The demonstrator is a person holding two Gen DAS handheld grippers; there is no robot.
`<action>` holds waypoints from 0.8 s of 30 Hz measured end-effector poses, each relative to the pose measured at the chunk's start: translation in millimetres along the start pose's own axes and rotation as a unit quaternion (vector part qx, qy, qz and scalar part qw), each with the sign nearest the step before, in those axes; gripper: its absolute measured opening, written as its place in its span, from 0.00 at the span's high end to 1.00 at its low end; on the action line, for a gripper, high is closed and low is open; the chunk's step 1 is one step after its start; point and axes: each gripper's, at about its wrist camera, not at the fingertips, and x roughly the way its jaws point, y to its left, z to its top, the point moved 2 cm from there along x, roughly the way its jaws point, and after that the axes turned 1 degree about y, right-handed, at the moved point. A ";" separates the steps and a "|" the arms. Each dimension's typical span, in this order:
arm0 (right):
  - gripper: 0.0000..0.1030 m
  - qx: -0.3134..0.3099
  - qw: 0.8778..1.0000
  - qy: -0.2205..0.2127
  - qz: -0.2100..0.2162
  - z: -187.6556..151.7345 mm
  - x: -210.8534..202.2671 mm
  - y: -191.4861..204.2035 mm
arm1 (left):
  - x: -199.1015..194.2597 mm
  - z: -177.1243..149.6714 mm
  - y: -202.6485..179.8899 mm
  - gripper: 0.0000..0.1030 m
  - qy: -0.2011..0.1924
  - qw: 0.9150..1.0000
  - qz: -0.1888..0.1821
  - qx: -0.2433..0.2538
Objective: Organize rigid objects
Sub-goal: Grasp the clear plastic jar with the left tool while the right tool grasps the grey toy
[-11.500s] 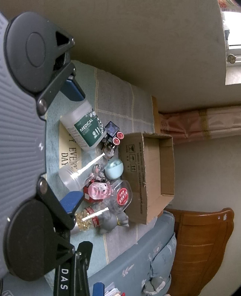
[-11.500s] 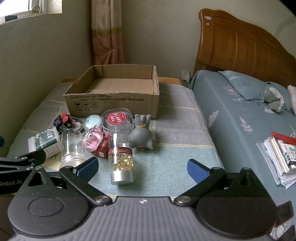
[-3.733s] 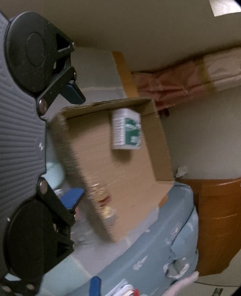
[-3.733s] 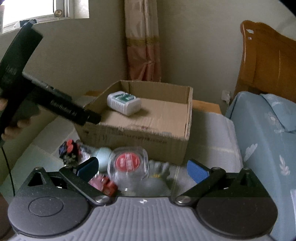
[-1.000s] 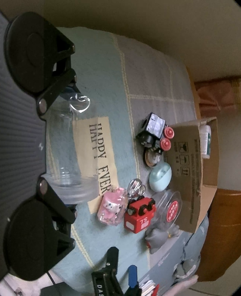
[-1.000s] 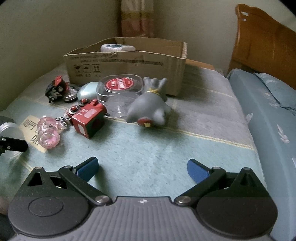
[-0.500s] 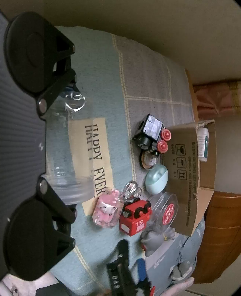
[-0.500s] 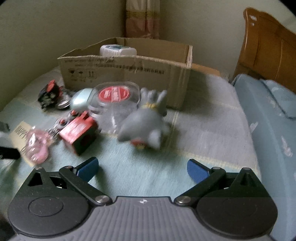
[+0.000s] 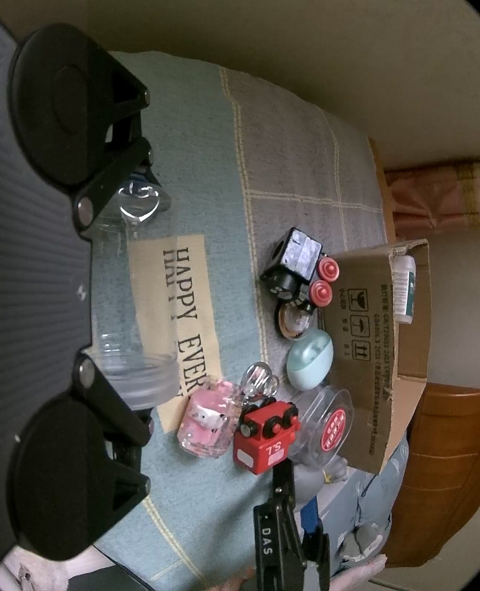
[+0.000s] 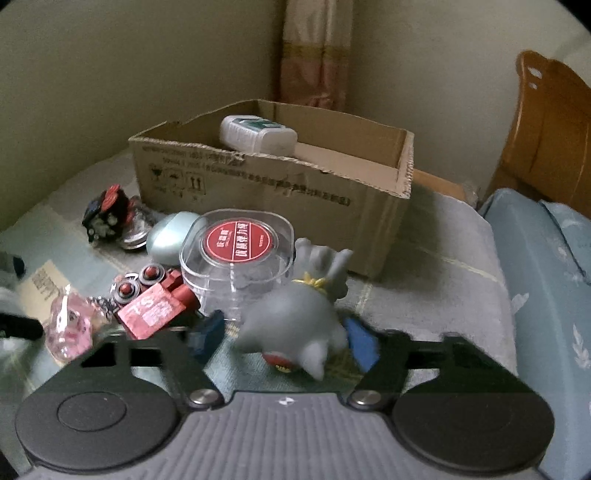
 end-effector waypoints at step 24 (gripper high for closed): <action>0.27 -0.009 1.000 0.028 0.010 -12.4 -16.1 4.9 | -3.6 -0.9 -1.8 0.11 0.024 1.000 0.016 -0.001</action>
